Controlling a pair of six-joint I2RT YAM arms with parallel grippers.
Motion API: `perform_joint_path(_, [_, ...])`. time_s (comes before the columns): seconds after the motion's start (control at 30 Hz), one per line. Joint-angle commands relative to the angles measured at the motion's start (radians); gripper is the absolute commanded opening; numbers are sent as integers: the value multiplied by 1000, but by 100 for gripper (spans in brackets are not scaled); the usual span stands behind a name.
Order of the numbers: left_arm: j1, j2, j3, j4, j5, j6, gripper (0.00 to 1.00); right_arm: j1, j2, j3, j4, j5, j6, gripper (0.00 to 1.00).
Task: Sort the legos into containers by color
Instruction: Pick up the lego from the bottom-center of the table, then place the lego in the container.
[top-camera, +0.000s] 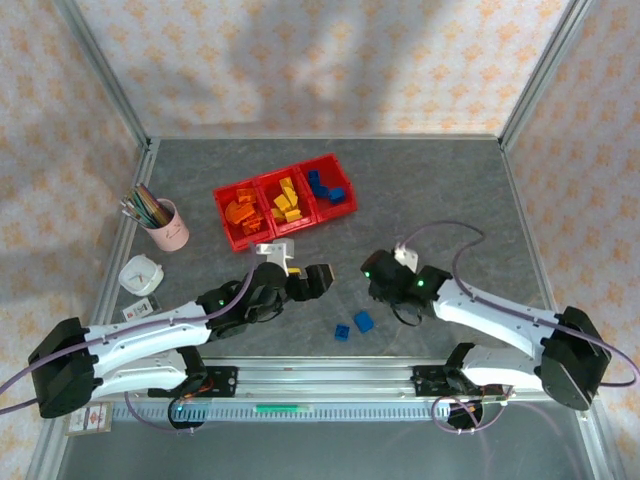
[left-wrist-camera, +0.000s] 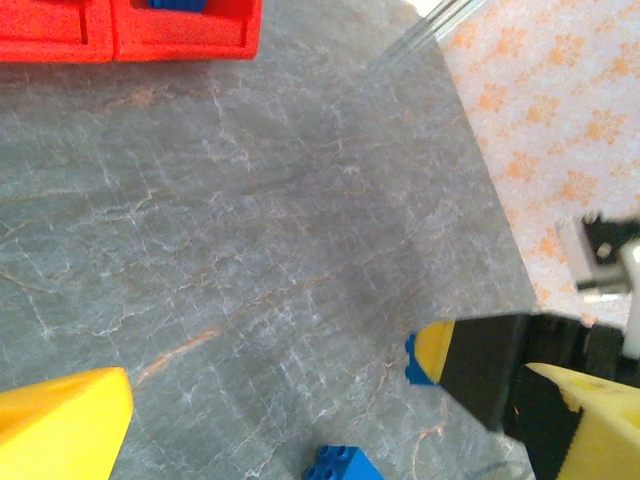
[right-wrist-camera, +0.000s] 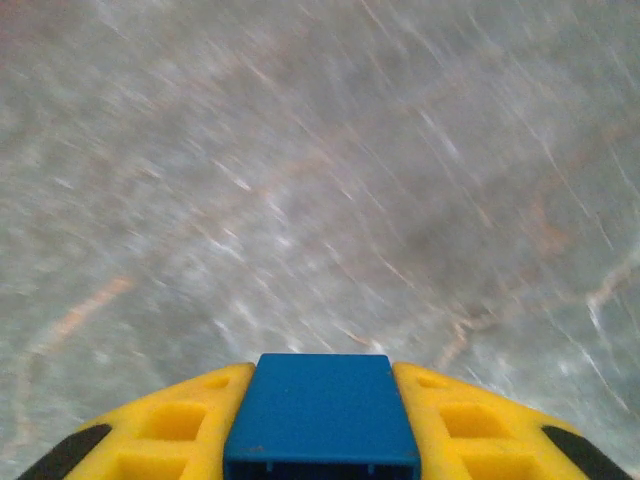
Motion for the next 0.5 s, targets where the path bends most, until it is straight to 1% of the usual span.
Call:
perform_joint_path(0.0, [27, -32, 42, -48, -29, 40, 99, -37, 72, 108, 54, 51, -140, 32])
perform_joint_path(0.13, [92, -57, 62, -66, 9, 63, 99, -79, 191, 231, 163, 23, -248, 32])
perform_joint_path(0.27, [153, -71, 79, -84, 35, 96, 99, -126, 330, 367, 253, -31, -327, 32])
perform_joint_path(0.37, [212, -66, 91, -104, 50, 110, 99, -157, 447, 496, 291, -76, -374, 32])
perform_joint_path(0.47, [260, -68, 94, -95, 68, 124, 99, -185, 576, 631, 302, -80, -406, 32])
